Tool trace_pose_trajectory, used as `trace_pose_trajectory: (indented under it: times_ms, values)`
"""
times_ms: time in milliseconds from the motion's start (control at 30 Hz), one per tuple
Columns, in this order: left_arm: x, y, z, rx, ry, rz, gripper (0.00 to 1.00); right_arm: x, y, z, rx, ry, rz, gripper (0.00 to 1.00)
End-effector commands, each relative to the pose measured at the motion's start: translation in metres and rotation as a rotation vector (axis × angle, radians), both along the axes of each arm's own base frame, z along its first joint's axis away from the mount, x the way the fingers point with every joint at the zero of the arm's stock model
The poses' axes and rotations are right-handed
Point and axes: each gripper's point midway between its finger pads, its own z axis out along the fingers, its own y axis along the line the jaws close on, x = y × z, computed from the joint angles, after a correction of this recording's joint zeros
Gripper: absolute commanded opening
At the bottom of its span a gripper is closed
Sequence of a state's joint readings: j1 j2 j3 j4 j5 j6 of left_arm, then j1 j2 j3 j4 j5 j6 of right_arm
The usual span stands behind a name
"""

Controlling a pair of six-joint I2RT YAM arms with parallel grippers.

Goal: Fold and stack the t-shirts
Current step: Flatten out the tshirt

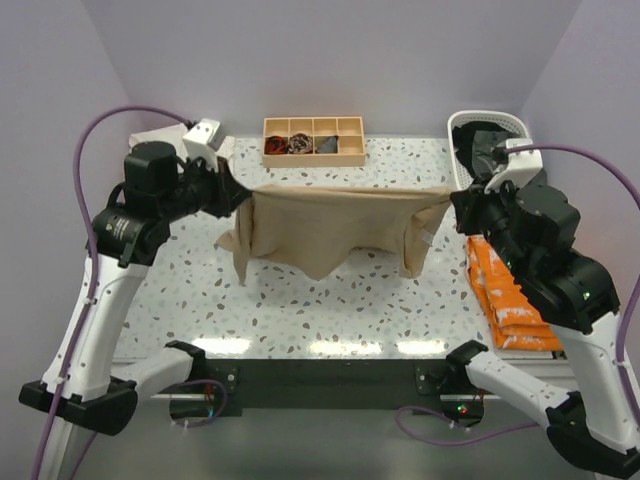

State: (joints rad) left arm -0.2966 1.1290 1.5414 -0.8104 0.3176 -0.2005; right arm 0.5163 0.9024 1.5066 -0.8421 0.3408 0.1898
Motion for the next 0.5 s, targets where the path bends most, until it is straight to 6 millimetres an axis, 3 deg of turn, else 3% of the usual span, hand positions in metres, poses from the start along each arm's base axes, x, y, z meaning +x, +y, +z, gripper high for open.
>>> trace_pose_trajectory:
  times_ms: [0,33,67,167,333,433,467]
  values:
    - [-0.041,0.001,-0.1,0.051,0.281,-0.067,0.08,-0.014,-0.003,-0.041,-0.009,0.128,-0.002,0.0]
    - [-0.047,-0.001,-0.115,0.037,0.317,-0.08,0.06,-0.017,-0.004,-0.049,-0.007,0.149,-0.006,0.0]
    - [-0.059,-0.005,-0.142,0.017,0.365,-0.11,0.06,-0.019,-0.003,-0.056,0.0,0.167,-0.003,0.0]
    - [-0.071,-0.009,-0.185,-0.029,0.445,-0.107,0.06,-0.026,-0.003,-0.084,0.019,0.225,-0.013,0.0]
    - [-0.056,-0.026,-0.207,-0.138,0.461,-0.094,0.2,-0.02,-0.011,-0.097,0.003,0.231,-0.08,0.0]
    - [-0.03,-0.03,-0.211,-0.136,0.426,-0.074,0.36,-0.005,-0.019,-0.095,-0.046,0.208,-0.139,0.0]
    - [-0.016,-0.032,-0.212,-0.12,0.417,-0.064,0.36,0.0,-0.021,-0.092,-0.06,0.198,-0.16,0.0]
